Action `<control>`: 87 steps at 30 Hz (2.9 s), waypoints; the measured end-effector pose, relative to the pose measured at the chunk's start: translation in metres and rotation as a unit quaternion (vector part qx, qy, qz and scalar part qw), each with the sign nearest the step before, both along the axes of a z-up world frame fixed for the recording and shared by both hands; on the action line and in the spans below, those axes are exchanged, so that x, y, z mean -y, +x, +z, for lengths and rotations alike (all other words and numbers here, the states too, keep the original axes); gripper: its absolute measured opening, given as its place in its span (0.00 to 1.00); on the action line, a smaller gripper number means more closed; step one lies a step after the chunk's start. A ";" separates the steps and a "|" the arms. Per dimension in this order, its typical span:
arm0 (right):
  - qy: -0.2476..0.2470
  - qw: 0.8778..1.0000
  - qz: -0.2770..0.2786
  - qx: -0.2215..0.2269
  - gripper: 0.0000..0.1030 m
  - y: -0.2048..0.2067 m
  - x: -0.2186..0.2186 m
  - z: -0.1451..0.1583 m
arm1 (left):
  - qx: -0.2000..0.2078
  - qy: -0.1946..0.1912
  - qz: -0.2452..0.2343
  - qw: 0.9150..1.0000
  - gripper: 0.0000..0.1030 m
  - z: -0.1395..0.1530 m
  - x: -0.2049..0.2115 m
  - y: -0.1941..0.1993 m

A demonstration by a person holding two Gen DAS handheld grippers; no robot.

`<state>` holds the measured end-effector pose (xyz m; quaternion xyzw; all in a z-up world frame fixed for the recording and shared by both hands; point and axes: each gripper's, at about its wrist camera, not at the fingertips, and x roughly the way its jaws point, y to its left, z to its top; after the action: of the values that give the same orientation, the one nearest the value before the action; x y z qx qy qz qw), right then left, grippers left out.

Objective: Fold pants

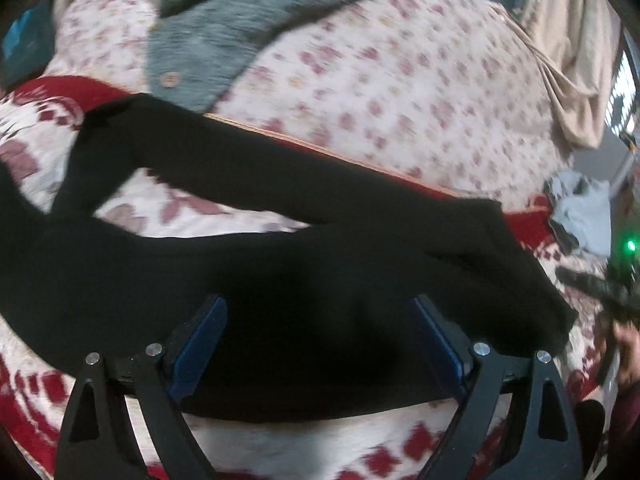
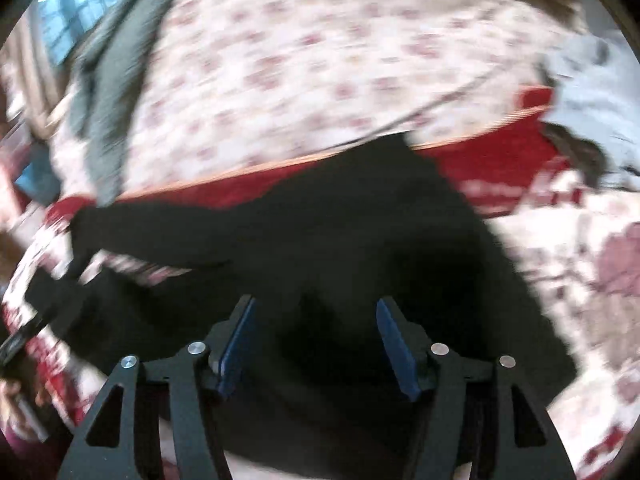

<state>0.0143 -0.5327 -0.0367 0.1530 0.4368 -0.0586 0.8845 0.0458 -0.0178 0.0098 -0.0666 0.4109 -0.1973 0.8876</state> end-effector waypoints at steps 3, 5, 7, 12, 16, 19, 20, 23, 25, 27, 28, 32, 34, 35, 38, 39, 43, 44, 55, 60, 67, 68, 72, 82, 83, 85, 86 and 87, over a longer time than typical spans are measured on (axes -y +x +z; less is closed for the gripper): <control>0.005 0.999 -0.030 -0.015 0.73 0.011 0.045 -0.009 | -0.002 0.008 -0.014 1.000 0.89 0.000 0.021 0.000; 0.002 0.999 -0.032 -0.040 0.73 0.018 0.069 -0.021 | -0.006 0.009 -0.019 1.000 0.89 0.000 0.028 0.001; 0.004 0.998 -0.019 -0.062 0.73 0.020 0.083 -0.029 | -0.007 0.013 -0.023 1.000 0.89 -0.001 0.032 0.002; 0.014 0.997 -0.004 -0.074 0.74 0.009 0.110 -0.032 | -0.015 0.020 -0.021 0.999 0.89 -0.003 0.035 0.008; 0.090 0.991 0.023 -0.097 0.75 0.002 0.121 -0.052 | -0.021 0.013 -0.012 1.000 0.89 -0.005 0.031 0.012; 0.065 0.991 0.042 -0.105 0.77 0.007 0.111 -0.061 | -0.029 0.008 0.001 1.000 0.89 -0.007 0.026 0.014; 0.066 0.993 0.046 -0.091 0.77 0.007 0.107 -0.059 | -0.033 0.006 0.004 0.999 0.89 -0.008 0.023 0.015; 0.020 0.994 0.070 -0.087 0.72 0.012 0.090 -0.058 | -0.041 0.003 0.018 0.999 0.89 -0.011 0.017 0.016; -0.014 0.992 0.084 -0.088 0.62 0.012 0.081 -0.053 | -0.048 -0.001 0.025 0.999 0.89 -0.013 0.013 0.017; -0.045 0.990 0.093 -0.091 0.34 0.012 0.076 -0.047 | -0.057 -0.008 0.032 0.998 0.89 -0.014 0.009 0.018; -0.063 0.988 0.101 -0.094 0.31 0.010 0.073 -0.043 | -0.058 -0.012 0.034 0.998 0.89 -0.015 0.007 0.018; -0.128 0.978 0.120 -0.113 0.18 0.009 0.060 -0.038 | -0.059 -0.020 0.043 0.997 0.89 -0.014 0.001 0.015; -0.147 0.974 0.124 -0.121 0.16 0.011 0.057 -0.036 | -0.056 -0.022 0.045 0.997 0.89 -0.012 -0.002 0.013; -0.156 0.972 0.124 -0.124 0.14 0.010 0.057 -0.033 | -0.054 -0.022 0.046 0.997 0.89 -0.011 -0.004 0.013; -0.191 0.964 0.124 -0.135 0.08 0.008 0.058 -0.026 | -0.052 -0.018 0.052 0.997 0.89 -0.009 -0.012 0.012; -0.178 0.967 0.120 -0.136 0.08 0.006 0.063 -0.022 | -0.053 -0.019 0.054 0.997 0.89 -0.010 -0.015 0.012; -0.240 0.950 0.103 -0.170 0.00 0.000 0.069 -0.021 | -0.056 -0.022 0.063 0.996 0.89 -0.012 -0.020 0.011; -0.240 0.949 0.092 -0.180 0.00 -0.004 0.078 -0.021 | -0.058 -0.026 0.063 0.996 0.89 -0.013 -0.021 0.011; -0.037 0.995 0.086 -0.024 0.04 -0.024 0.079 0.039 | -0.041 -0.025 0.098 0.994 0.90 -0.001 -0.057 0.026; 0.052 0.990 0.125 0.025 0.04 0.012 0.018 0.039 | -0.034 -0.007 0.133 0.991 0.93 0.004 -0.102 0.040; 0.137 0.968 0.205 0.037 0.05 0.070 -0.077 0.026 | -0.045 -0.024 0.166 0.985 0.93 0.003 -0.157 0.069; 0.153 0.963 0.220 0.039 0.05 0.077 -0.088 0.025 | -0.047 -0.027 0.167 0.985 0.93 0.003 -0.162 0.074; 0.252 0.932 0.256 0.054 0.05 0.102 -0.122 0.022 | -0.062 -0.047 0.169 0.983 0.93 -0.001 -0.179 0.089; 0.230 0.927 0.291 0.061 0.05 0.115 -0.173 0.026 | -0.063 -0.060 0.151 0.985 0.94 -0.004 -0.178 0.093; 0.216 0.930 0.291 0.064 0.05 0.117 -0.174 0.028 | -0.063 -0.062 0.150 0.985 0.94 -0.003 -0.176 0.093; 0.192 0.933 0.297 0.064 0.05 0.115 -0.179 0.028 | -0.058 -0.060 0.139 0.987 0.94 0.000 -0.169 0.089; 0.202 0.930 0.302 0.058 0.05 0.115 -0.180 0.026 | -0.049 -0.054 0.130 0.989 0.94 0.004 -0.162 0.085; 0.210 0.926 0.308 0.061 0.05 0.112 -0.181 0.026 | -0.034 -0.043 0.120 0.991 0.94 0.009 -0.153 0.081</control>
<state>0.1262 -0.3514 -0.0104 0.1962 0.4098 0.3195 0.8316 0.1264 0.1356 0.0186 -0.1602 0.4209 -0.1042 0.8867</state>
